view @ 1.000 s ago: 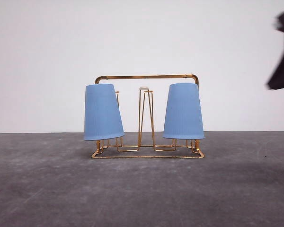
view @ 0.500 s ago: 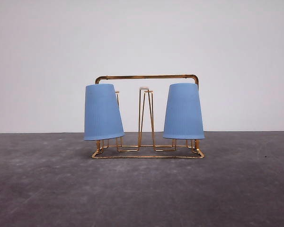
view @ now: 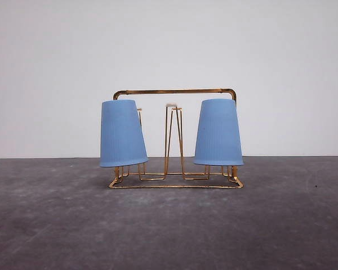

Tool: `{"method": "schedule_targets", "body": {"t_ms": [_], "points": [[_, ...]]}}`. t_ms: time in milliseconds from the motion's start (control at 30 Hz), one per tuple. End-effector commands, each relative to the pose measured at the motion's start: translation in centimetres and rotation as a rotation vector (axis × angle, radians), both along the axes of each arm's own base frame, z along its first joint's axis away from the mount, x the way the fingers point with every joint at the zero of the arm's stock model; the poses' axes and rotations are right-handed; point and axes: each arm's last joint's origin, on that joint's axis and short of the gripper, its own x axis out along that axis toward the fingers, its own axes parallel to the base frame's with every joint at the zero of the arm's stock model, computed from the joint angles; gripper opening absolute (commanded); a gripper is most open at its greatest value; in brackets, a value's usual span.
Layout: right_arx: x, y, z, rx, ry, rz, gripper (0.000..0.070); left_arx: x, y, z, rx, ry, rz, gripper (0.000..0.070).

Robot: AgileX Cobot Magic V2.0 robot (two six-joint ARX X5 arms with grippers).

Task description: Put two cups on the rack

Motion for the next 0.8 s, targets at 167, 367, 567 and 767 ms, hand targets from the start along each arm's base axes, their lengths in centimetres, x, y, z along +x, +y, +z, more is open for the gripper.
{"method": "schedule_targets", "body": {"t_ms": [167, 367, 567, 767], "points": [[0.03, 0.01, 0.0, -0.005, -0.008, -0.001, 0.003, 0.07, 0.0, -0.46, 0.005, 0.012, -0.002, 0.0], [0.03, 0.01, 0.0, -0.004, -0.008, -0.001, 0.003, 0.07, 0.0, -0.46, 0.005, 0.012, -0.002, 0.0], [0.03, 0.01, 0.0, -0.004, -0.008, -0.001, 0.003, 0.07, 0.0, -0.46, 0.005, 0.012, -0.002, 0.0], [0.03, 0.01, 0.0, -0.004, -0.008, -0.001, 0.003, 0.07, 0.0, -0.46, 0.005, 0.012, -0.002, 0.0]]}}
